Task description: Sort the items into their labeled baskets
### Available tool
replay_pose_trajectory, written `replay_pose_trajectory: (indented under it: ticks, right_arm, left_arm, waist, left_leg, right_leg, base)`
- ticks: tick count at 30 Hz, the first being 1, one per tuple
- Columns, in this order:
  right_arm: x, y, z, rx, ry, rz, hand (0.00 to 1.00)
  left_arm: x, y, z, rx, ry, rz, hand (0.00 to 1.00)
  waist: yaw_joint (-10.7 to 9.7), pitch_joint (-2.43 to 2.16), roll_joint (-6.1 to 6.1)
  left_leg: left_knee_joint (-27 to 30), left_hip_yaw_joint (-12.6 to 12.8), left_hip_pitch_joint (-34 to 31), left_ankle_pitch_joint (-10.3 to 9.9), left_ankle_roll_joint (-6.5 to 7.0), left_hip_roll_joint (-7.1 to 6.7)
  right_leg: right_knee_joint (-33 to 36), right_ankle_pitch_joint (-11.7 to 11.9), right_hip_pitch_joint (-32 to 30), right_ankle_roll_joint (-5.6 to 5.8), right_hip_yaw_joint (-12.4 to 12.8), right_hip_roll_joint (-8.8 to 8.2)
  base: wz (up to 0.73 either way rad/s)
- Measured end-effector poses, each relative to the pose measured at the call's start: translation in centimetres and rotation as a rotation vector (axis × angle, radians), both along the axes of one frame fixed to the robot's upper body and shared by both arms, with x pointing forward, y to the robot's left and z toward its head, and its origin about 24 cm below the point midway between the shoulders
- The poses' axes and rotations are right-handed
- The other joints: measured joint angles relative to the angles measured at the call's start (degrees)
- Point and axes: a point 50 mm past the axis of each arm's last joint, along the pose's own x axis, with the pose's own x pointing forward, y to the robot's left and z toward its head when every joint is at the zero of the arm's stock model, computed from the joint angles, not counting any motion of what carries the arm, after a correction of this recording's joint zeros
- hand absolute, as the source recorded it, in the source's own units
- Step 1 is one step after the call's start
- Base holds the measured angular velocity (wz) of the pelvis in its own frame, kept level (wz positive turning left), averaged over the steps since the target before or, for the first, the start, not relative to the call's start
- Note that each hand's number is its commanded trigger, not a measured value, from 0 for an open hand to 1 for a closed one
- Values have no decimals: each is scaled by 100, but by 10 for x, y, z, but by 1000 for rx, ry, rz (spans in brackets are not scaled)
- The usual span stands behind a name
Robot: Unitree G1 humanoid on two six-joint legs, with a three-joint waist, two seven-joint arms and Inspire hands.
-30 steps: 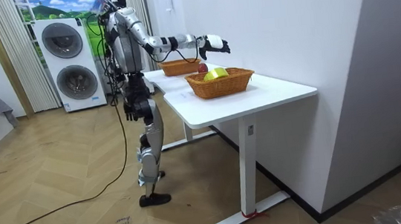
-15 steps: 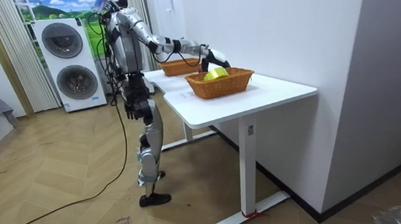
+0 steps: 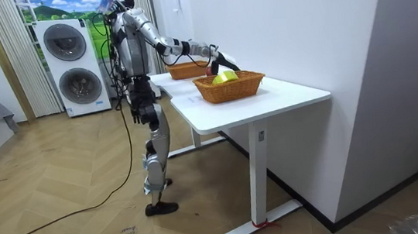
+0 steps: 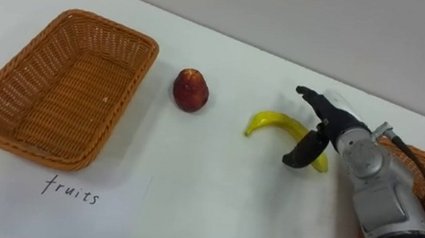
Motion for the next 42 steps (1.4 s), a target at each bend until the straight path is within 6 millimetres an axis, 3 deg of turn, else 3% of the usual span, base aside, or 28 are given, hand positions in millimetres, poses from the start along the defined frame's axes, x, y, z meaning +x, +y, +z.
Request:
replay_pose_trajectory:
  ticks: [9, 20, 31, 41, 42]
  right_arm:
    - [-2, -5, -7, -6, 40, -21, 0]
    - [1, -9, -6, -26, -10, -62, 0]
    - [2, -10, -4, -36, -52, -81, 0]
    - [3, -6, -5, -28, -75, -88, 0]
    - [3, -5, -4, -28, -77, -88, 33]
  left_arm:
    - [9, -4, -1, -4, -8, -37, 0]
    - [7, -11, -4, -18, 13, -82, 0]
    - [6, -11, -3, 2, 10, -83, 0]
    - [1, -12, -4, 10, 25, -91, 0]
    - [1, -13, -4, 10, 26, -92, 0]
  waist:
    - [28, 47, 78]
    - [25, 26, 143]
    - [22, 18, 325]
    - [18, 26, 342]
    - [20, 28, 346]
  left_leg:
    - [7, -1, -21, 0, 0, -4]
    - [18, -15, -68, 6, 4, -6]
    - [73, 1, -91, 10, 5, -8]
    - [83, 1, -109, 11, 6, -8]
    - [82, -1, -120, 11, 6, -8]
  right_leg:
    - [3, 0, -17, 0, 8, -3]
    - [6, 1, -83, -1, 31, -5]
    - [26, 7, -74, -12, 6, -8]
    - [27, 10, -70, -14, 3, -8]
    - [28, 10, -70, -15, 1, -8]
  base:
    - [-1]
    - [-1]
    - [0]
    - [0]
    - [0]
